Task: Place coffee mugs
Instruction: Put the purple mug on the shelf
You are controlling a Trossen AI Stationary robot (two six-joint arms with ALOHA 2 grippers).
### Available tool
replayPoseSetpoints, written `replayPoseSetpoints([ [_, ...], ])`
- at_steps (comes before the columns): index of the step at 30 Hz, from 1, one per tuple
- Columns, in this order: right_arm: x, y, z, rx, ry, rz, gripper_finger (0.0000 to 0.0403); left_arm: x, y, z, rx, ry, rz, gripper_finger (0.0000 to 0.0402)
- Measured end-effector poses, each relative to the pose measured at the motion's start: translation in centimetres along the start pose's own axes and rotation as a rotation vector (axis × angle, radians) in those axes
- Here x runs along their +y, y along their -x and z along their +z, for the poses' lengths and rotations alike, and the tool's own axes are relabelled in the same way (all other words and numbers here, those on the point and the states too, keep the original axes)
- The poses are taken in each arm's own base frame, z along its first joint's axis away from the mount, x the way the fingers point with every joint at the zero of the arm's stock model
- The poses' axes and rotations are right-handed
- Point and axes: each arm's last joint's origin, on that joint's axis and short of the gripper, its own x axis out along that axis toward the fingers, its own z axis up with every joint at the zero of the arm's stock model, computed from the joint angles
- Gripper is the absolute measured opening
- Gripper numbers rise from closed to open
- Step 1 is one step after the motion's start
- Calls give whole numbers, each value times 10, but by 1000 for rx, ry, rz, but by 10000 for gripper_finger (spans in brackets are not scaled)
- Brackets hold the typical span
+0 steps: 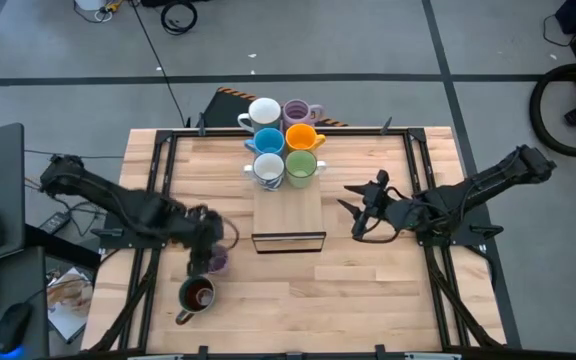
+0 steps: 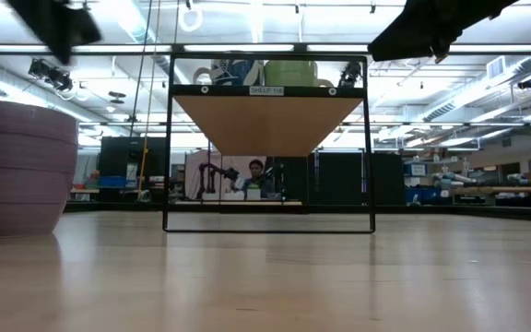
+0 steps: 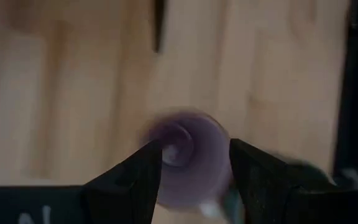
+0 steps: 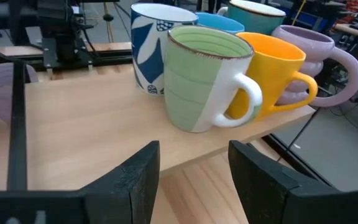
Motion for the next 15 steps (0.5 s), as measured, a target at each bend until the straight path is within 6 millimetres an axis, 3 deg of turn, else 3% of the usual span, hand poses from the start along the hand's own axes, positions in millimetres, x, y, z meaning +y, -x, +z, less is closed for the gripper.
replayPoseSetpoints([
  [9, 1, 2, 0, -10, 16, -22, 197, -38, 5, -30, 90, 218, -94, 189],
  [15, -3, -1, 4, -34, 63, -74, 197, -41, -4, -29, 1, 246, 22, 165],
])
